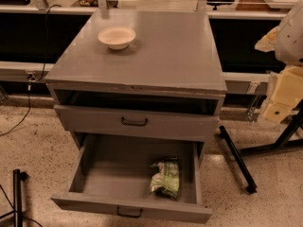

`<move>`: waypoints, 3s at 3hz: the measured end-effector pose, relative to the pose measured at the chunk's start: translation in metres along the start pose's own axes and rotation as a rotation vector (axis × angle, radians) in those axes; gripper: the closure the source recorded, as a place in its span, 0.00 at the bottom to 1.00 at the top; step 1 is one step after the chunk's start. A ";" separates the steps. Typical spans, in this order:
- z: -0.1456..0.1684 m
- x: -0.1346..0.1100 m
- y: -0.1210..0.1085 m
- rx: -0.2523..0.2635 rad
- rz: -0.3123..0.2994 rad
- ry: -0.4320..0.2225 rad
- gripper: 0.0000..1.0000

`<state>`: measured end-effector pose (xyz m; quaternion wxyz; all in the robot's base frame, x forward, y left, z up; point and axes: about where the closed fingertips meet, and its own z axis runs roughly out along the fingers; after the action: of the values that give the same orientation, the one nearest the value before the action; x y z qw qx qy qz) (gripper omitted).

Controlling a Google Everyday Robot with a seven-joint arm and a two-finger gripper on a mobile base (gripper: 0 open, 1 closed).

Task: Pick green jalapeno chip bag from middle drawer and place on counter

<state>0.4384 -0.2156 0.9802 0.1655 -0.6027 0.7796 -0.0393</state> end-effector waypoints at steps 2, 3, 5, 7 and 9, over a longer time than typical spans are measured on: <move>0.026 0.005 0.004 -0.090 0.074 0.018 0.00; 0.064 0.012 0.022 -0.165 0.199 0.028 0.00; 0.088 0.023 0.037 -0.197 0.240 0.053 0.00; 0.157 0.022 0.065 -0.200 0.358 -0.043 0.00; 0.184 0.014 0.050 -0.045 0.328 -0.154 0.00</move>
Offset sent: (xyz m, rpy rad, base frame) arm 0.0054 0.0011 -0.0764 0.0693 0.3104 -0.1590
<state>0.4454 -0.1901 0.7905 0.2157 -0.4724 0.8530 0.0518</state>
